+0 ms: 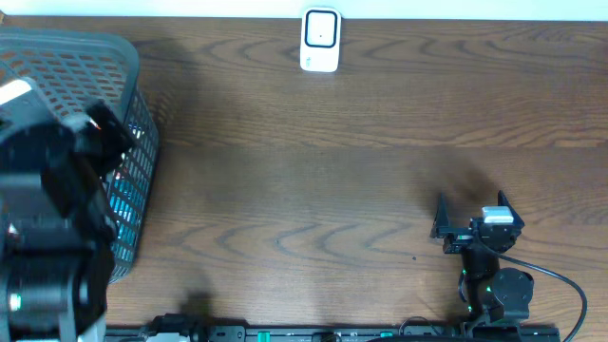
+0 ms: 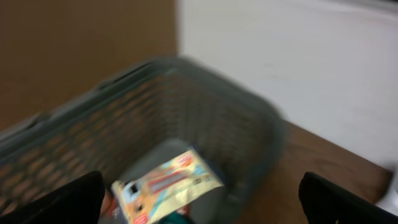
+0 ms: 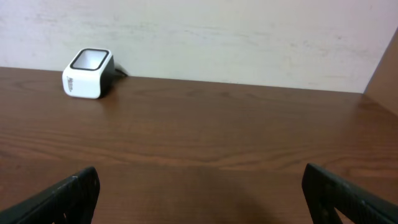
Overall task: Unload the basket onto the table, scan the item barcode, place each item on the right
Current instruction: 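Reach the left gripper into the basket and grasp the snack bag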
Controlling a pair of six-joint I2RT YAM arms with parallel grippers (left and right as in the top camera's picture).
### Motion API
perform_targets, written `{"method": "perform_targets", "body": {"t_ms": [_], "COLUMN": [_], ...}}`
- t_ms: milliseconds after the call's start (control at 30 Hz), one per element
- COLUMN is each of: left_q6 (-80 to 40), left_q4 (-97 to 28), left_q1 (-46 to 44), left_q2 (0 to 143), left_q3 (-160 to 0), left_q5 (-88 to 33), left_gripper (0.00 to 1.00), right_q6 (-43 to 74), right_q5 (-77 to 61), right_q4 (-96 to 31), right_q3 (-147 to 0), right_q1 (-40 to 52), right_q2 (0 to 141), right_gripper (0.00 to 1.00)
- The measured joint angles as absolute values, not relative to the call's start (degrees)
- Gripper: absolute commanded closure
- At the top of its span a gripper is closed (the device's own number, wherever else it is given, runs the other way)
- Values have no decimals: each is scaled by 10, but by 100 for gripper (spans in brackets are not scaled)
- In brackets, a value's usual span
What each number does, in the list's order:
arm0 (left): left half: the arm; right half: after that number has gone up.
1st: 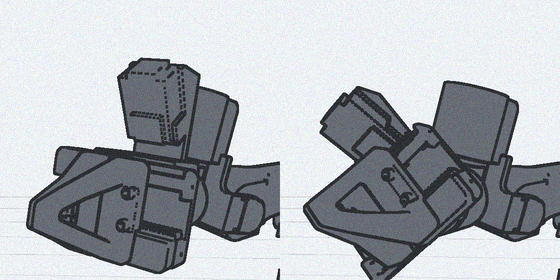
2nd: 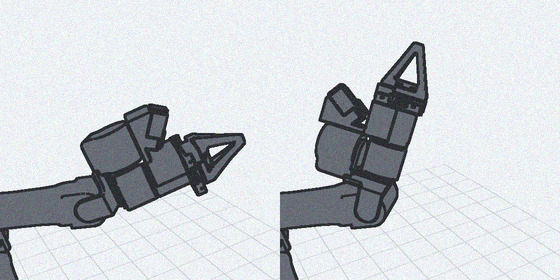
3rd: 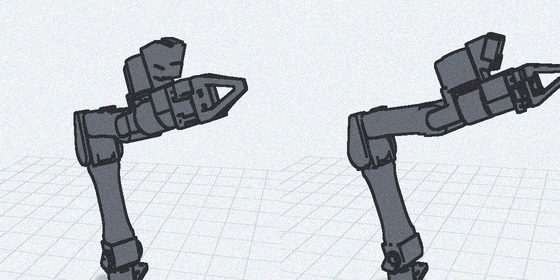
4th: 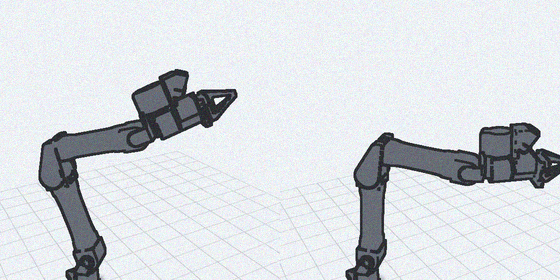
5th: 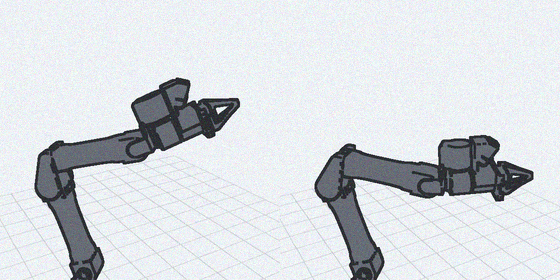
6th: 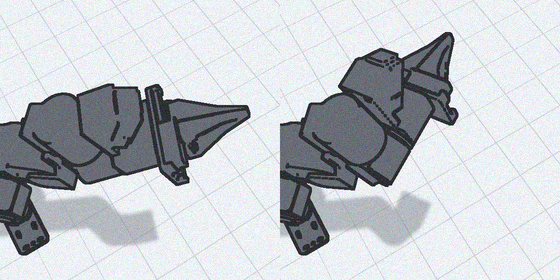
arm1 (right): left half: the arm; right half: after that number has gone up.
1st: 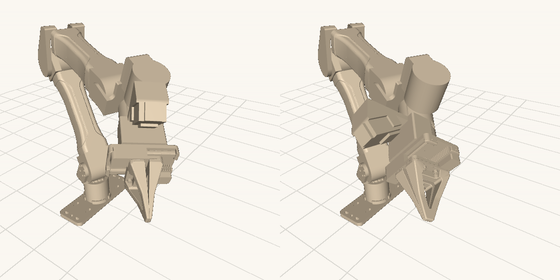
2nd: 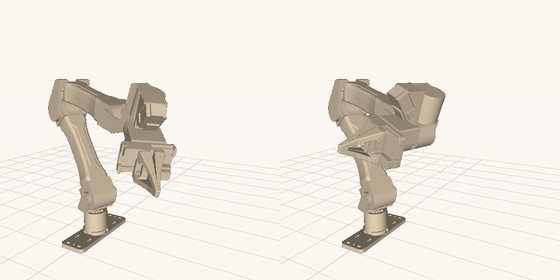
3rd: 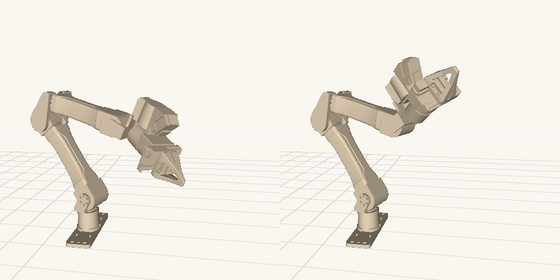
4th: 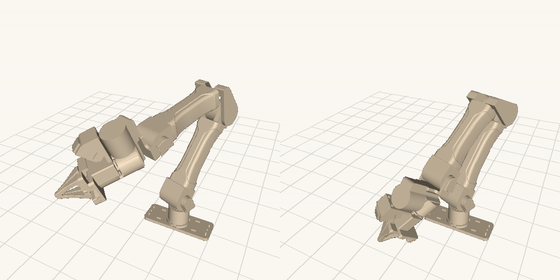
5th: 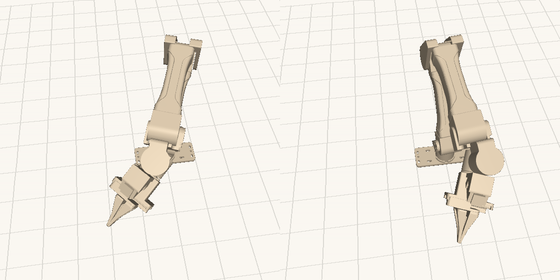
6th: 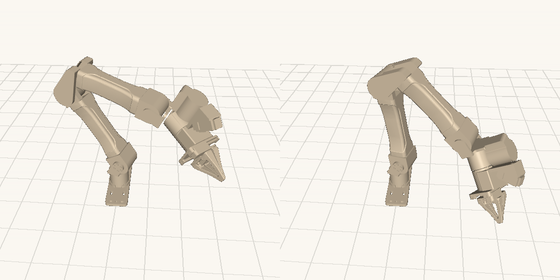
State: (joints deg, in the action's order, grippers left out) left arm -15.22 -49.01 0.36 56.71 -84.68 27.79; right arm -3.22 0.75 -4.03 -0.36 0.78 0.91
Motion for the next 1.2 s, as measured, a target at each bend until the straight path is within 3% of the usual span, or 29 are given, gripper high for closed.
{"method": "perform_targets", "body": {"t_ms": [200, 533, 800, 1200], "left_q6": [-246, -277, -292, -62], "left_q4": [-517, -564, -620, -578], "left_q1": [120, 303, 342, 318], "left_q2": [628, 751, 859, 1005], "left_q3": [-847, -847, -847, -847], "left_q5": [261, 127, 86, -16], "left_gripper": [0, 0, 1, 1], "right_q6": [-32, -32, -32, -32], "right_q5": [8, 7, 8, 8], "right_q4": [-40, -41, -40, -40], "right_q3": [-4, -4, -4, -4], "right_q1": [8, 8, 8, 8], "right_q2": [9, 9, 9, 9], "right_gripper": [1, 1, 1, 1]}}
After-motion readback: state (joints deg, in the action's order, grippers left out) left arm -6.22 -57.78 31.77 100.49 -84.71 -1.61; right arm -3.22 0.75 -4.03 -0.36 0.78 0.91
